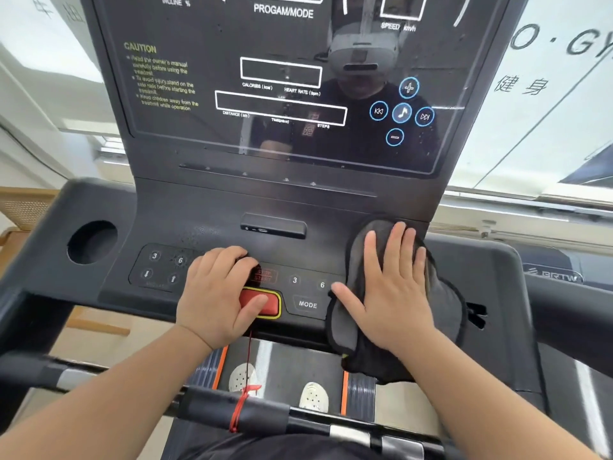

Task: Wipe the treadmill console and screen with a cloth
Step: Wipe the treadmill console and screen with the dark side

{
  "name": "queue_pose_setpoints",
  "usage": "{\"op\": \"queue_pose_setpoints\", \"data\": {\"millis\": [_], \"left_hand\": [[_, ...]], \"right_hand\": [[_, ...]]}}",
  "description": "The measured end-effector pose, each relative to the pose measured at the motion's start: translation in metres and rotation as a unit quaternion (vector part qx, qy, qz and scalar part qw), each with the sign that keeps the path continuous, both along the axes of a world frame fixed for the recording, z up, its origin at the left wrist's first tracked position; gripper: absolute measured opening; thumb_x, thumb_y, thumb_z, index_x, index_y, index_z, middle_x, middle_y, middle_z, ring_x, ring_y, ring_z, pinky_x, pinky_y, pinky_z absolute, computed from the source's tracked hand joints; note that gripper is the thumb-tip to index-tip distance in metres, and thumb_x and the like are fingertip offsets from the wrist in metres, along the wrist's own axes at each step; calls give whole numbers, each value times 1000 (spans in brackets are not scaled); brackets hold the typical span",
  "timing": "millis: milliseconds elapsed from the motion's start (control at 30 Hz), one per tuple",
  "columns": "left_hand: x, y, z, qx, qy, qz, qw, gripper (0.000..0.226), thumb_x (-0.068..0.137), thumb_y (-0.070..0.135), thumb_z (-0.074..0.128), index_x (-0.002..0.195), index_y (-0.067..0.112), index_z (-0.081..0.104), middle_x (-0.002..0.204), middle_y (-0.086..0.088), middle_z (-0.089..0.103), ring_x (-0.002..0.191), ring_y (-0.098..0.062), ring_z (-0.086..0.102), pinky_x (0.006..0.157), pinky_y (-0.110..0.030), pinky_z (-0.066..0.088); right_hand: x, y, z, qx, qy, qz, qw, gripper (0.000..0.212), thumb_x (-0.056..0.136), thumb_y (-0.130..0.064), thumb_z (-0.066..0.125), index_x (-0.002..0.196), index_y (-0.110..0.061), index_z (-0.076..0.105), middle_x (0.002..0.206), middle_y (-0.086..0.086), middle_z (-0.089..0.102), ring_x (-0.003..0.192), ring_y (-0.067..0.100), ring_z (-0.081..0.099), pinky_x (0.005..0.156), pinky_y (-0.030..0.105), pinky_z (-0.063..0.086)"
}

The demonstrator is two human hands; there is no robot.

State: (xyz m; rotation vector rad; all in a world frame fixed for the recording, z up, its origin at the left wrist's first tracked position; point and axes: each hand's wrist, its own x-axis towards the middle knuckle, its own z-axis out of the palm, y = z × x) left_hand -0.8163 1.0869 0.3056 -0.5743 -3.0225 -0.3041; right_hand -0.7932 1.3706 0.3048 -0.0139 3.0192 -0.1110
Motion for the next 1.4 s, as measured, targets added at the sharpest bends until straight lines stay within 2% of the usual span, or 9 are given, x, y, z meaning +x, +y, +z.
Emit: {"op": "queue_pose_setpoints", "data": {"millis": [100, 233, 467, 700, 867, 1033, 1167, 1300, 1400], "left_hand": [[0, 0, -1, 0, -5, 2, 1000, 75, 95, 66, 20, 113, 10, 65, 120, -13, 61, 110, -37, 55, 96, -51, 40], [-1, 1, 0, -3, -3, 4, 1000, 75, 94, 67, 21, 114, 9, 64, 121, -14, 61, 109, -39, 55, 95, -53, 42], [-3, -3, -6, -2, -8, -4, 1000, 77, 94, 68, 18, 116, 10, 65, 123, -11, 60, 112, -37, 54, 98, -51, 39], [-4, -6, -7, 13, -3, -25, 1000, 76, 94, 68, 18, 115, 11, 64, 123, -12, 60, 111, -37, 55, 96, -49, 39], [-4, -9, -6, 52, 20, -59, 997, 72, 96, 65, 20, 114, 10, 64, 123, -12, 61, 111, -37, 54, 95, -47, 38], [-3, -26, -2, 190, 57, -77, 977, 58, 98, 55, 34, 115, 8, 63, 123, -13, 61, 112, -34, 56, 100, -50, 40], [-1, -64, 3, 202, 66, -73, 974, 48, 90, 45, 50, 113, 7, 66, 122, -12, 62, 113, -35, 58, 100, -51, 41], [-5, -119, 4, 178, 82, -47, 980, 46, 87, 42, 54, 111, 5, 68, 119, -12, 64, 112, -33, 56, 105, -41, 34], [-15, -157, 9, 161, 91, -22, 983, 46, 87, 43, 53, 111, 5, 67, 118, -13, 64, 112, -34, 56, 104, -44, 34]], "right_hand": [[-22, -38, 4, -10, 21, 10, 1000, 105, 91, -85, 12, 164, -11, 1, 167, 31, -15, 154, 46, -19, 125, 62, -5], [-19, -58, 5, -12, -1, 128, 992, 105, 92, -84, 17, 165, -10, 6, 171, 21, -10, 158, 38, -14, 127, 59, 1], [49, 7, -3, 22, -13, 258, 966, 94, 93, -81, 30, 161, -15, 32, 170, 13, 22, 158, 34, 16, 121, 53, 17], [-1, 7, 0, 26, 4, 42, 999, 98, 93, -84, 5, 165, -18, 1, 171, 14, -17, 157, 32, -19, 128, 52, -5], [-7, -69, 2, 7, -2, 2, 1000, 105, 90, -84, 0, 165, -11, 8, 170, 26, -6, 157, 43, -10, 126, 60, 2], [22, -87, -2, 8, -17, 33, 999, 94, 95, -81, 11, 165, -18, 12, 173, 15, 1, 160, 34, -3, 128, 56, 7], [57, -62, -7, 16, -14, 62, 998, 81, 99, -76, 19, 164, -29, 21, 173, 6, 11, 160, 30, 10, 125, 52, 14], [41, -54, -1, 6, -12, -100, 995, 88, 93, -80, 5, 165, -31, 15, 174, 7, 3, 160, 30, 2, 128, 50, 8], [20, -80, 0, -7, -22, -211, 977, 96, 85, -80, -3, 166, -28, 2, 173, 14, -5, 159, 34, -5, 127, 55, 3]]}}
